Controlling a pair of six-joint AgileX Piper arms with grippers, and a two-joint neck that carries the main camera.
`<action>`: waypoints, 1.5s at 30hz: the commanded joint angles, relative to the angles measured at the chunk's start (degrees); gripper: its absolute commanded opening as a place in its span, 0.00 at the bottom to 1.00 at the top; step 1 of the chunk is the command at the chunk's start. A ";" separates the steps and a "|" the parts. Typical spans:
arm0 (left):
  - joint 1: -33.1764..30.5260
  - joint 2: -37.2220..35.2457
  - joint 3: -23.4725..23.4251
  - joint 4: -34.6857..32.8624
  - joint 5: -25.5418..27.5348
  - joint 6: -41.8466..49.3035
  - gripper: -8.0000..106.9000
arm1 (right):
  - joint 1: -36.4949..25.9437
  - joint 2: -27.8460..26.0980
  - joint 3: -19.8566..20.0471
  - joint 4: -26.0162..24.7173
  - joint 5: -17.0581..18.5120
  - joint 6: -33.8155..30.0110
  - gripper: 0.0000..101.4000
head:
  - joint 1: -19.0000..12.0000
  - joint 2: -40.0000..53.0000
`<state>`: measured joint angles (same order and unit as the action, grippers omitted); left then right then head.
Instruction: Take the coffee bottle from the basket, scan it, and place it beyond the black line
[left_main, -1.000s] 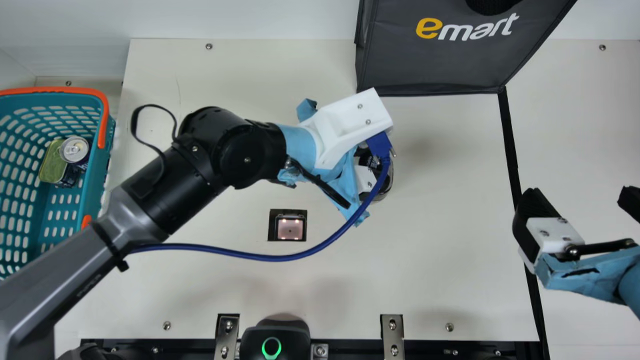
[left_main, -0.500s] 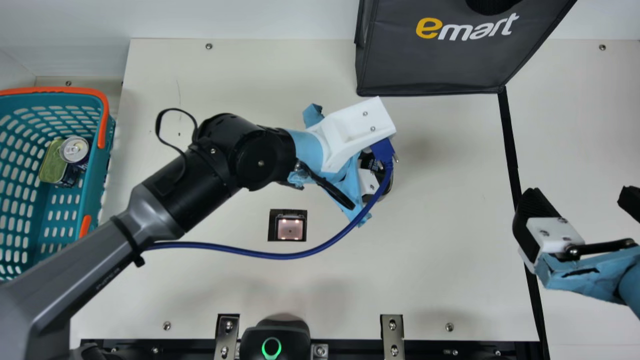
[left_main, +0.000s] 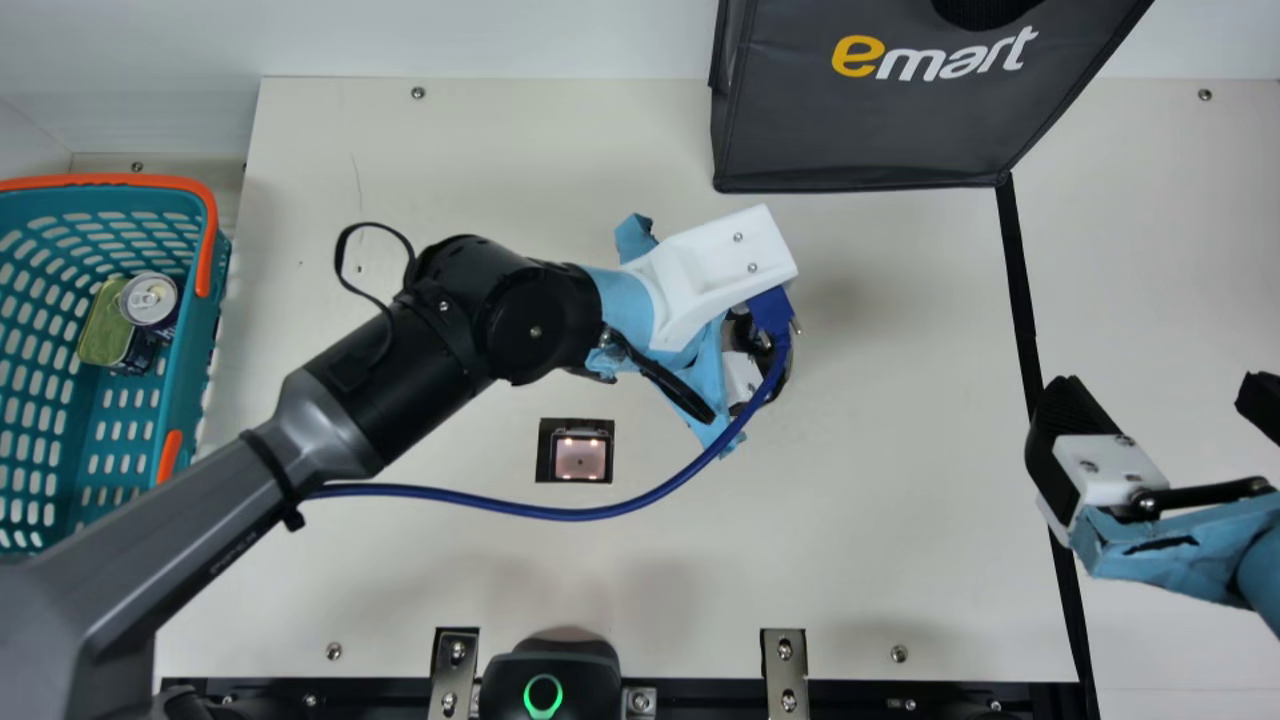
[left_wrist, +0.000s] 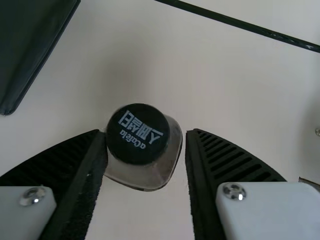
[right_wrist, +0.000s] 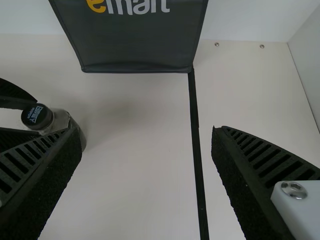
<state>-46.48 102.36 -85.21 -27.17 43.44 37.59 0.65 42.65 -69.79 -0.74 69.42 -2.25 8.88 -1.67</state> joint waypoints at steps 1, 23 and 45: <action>-0.04 0.05 -0.01 0.04 0.07 -0.24 0.76 | 0.00 0.00 0.00 0.00 0.00 0.00 0.90 | -0.96 0.09; 1.06 -2.24 -2.13 2.04 0.57 -6.25 0.85 | 0.00 0.00 0.00 0.00 0.00 0.00 0.90 | -0.96 0.09; 12.22 -13.67 6.26 6.74 -0.40 -9.95 0.85 | 0.00 0.00 0.00 0.00 0.00 0.00 0.90 | -0.96 0.09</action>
<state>-34.98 89.44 -79.56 -20.51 43.03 27.53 0.65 42.65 -69.79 -0.74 69.42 -2.25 8.88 -1.67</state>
